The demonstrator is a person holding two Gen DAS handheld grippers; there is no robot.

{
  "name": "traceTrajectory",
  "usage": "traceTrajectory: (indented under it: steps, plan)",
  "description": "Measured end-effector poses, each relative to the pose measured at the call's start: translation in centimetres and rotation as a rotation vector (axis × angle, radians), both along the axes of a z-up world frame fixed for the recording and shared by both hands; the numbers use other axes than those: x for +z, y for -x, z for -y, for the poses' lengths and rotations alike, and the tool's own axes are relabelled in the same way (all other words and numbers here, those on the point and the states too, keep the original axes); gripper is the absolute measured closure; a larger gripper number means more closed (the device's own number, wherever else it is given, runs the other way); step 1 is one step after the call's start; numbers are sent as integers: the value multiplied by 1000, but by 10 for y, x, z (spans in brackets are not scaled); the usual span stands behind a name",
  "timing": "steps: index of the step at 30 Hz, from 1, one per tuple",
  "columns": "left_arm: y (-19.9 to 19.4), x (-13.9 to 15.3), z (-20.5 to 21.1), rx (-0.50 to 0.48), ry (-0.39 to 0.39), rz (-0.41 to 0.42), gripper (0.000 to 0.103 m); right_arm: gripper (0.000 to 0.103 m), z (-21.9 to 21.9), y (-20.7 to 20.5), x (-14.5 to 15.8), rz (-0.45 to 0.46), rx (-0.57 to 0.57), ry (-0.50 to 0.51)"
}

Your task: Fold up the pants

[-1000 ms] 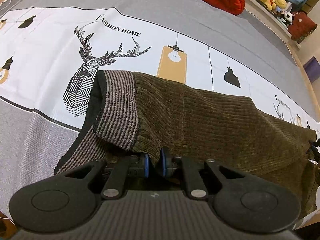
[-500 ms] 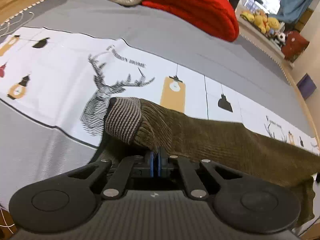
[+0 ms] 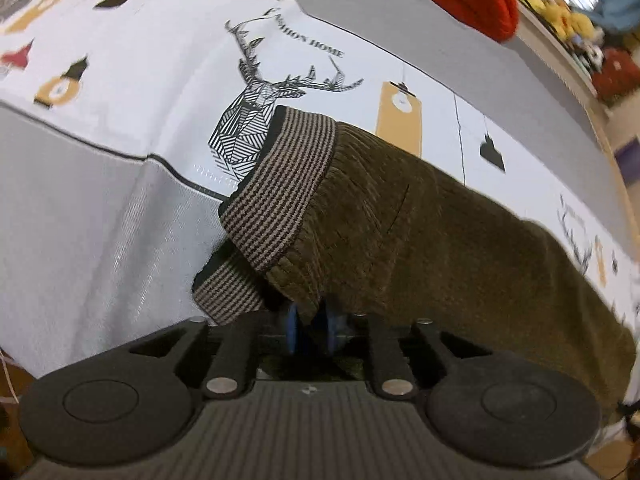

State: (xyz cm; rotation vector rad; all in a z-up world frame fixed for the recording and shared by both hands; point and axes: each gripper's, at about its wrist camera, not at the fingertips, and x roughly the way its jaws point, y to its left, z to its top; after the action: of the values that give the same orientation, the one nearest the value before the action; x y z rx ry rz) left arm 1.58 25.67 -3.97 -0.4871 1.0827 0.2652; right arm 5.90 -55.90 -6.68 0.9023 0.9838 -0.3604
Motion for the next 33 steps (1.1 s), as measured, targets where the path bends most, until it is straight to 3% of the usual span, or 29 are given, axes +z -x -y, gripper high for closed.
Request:
traceTrajectory:
  steps: [1,2,7,16,29,31,33]
  plan:
    - [0,-1,-1,14,8,-1,65,95,3,-1,-2,1,-16,-11]
    - [-2,-1,0,25,6,-6,61,95,7,-2,-6,0,-33,-30]
    - [-11,-7,4,45,-30,-44,59,90,22,-4,-18,-18,-107,-89]
    - [-20,-13,6,47,-53,-61,59,86,34,-7,-25,-13,-176,-126]
    - [-22,-14,8,37,-72,-66,60,86,31,-5,-16,1,-168,-81]
    - [-22,-14,8,34,-77,-67,62,86,30,-4,-16,1,-167,-78]
    - [-22,-14,9,29,-86,-69,70,87,30,-4,-15,1,-160,-68]
